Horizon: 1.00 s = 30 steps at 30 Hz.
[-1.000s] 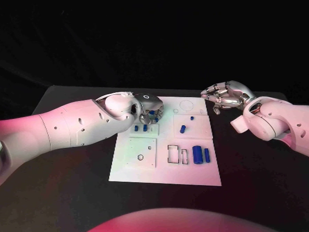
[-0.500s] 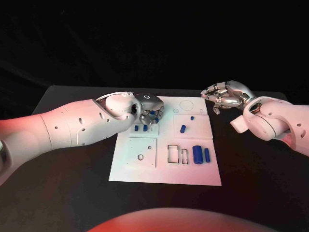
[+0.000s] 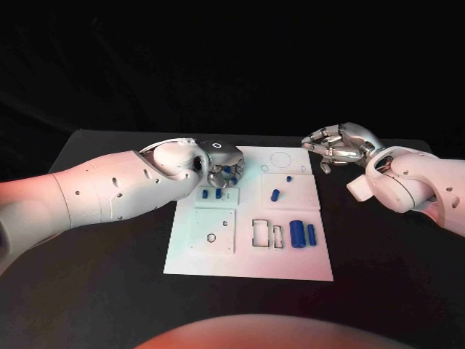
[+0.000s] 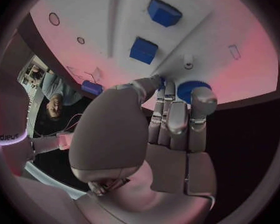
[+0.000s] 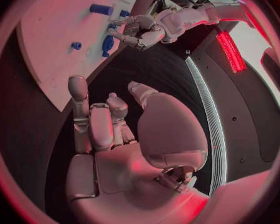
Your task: Assemble the parts on the task board
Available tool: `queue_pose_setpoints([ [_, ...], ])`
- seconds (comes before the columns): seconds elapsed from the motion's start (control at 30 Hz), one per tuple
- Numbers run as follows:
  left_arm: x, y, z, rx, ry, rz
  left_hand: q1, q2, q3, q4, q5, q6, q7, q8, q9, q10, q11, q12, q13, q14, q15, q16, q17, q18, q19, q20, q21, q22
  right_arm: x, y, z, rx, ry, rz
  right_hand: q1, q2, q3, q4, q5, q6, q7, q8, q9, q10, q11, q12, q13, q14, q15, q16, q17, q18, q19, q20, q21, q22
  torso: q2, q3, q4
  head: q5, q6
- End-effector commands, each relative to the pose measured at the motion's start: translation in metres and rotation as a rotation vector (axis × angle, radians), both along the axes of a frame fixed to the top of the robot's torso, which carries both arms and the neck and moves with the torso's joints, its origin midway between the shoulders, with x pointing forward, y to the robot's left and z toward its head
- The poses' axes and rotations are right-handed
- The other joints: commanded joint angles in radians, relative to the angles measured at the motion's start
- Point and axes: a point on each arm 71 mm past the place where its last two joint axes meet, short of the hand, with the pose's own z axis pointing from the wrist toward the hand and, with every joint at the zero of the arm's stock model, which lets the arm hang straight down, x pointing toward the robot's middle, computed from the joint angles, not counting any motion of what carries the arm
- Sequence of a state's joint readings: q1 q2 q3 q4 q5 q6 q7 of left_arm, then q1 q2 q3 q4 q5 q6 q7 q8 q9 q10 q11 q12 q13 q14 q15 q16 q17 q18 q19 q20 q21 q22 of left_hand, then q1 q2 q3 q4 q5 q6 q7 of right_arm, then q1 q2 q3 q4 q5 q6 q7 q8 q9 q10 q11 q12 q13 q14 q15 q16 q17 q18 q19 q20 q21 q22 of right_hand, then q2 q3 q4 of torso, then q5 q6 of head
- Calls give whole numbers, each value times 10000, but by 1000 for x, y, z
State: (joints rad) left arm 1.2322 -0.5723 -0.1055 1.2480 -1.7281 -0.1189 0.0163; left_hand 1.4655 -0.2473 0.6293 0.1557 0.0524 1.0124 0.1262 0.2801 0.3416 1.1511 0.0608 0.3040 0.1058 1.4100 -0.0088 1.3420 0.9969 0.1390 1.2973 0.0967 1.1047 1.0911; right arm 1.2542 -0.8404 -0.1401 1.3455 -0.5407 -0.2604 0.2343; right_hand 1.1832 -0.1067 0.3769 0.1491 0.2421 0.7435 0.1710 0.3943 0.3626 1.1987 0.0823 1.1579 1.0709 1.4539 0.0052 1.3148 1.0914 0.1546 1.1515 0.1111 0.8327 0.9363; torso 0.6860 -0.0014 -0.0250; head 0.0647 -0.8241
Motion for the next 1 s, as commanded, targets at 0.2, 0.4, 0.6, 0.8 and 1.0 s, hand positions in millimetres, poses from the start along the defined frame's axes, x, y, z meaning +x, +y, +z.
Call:
queue_pose_setpoints([
  [0.2,1,13,16,-923,38,517,-142,-8,14,-62,12,92,16,47,24,112,23,-84,21,86,-21,78,43,-197,128,-15,116,89,-1,1,-1,43,24,179,-16,122,4,92,3,-63,-6,38,-12,65,2,10,-6,5,-2,-80,-8,66,8,-1,-85,-34,-24,2,21,-55,37],
  [0.4,0,25,24,-1204,113,829,-158,-11,16,-64,11,99,17,43,26,125,23,-103,23,93,-20,82,44,-203,144,-15,141,112,-1,0,-2,38,41,167,-16,122,4,92,3,-63,-6,38,-12,65,2,10,-6,5,-2,-80,-8,66,8,-1,-85,-34,-15,-5,29,-10,66],
  [0.6,-1,38,24,-1186,398,1146,-182,-20,14,-67,10,109,17,38,29,145,23,-127,26,98,-20,81,33,-204,151,-15,150,119,-1,0,-3,31,63,151,-16,122,4,92,3,-63,-6,38,-12,65,2,10,-6,5,-2,-80,-8,66,8,-1,-85,-34,-19,-3,29,3,55],
  [0.8,-2,52,23,-1112,621,1458,-212,-26,13,-64,9,114,17,29,31,161,25,-154,28,102,-19,81,30,-204,153,-15,153,120,-2,-1,-4,30,78,149,-16,122,4,92,3,-63,-6,38,-12,65,2,10,-6,5,-2,-80,-8,66,8,-1,-85,-34,-11,-9,37,35,48],
  [1.0,-1,58,20,-1089,770,1625,-229,-28,13,-61,10,117,17,25,32,171,25,-169,30,103,-18,80,23,-204,154,-15,155,121,-2,0,-4,33,88,156,-10,124,7,101,2,-68,-8,40,-15,70,0,10,-9,8,-4,-92,-14,66,15,-2,-100,-41,-2,-3,11,65,55],
])
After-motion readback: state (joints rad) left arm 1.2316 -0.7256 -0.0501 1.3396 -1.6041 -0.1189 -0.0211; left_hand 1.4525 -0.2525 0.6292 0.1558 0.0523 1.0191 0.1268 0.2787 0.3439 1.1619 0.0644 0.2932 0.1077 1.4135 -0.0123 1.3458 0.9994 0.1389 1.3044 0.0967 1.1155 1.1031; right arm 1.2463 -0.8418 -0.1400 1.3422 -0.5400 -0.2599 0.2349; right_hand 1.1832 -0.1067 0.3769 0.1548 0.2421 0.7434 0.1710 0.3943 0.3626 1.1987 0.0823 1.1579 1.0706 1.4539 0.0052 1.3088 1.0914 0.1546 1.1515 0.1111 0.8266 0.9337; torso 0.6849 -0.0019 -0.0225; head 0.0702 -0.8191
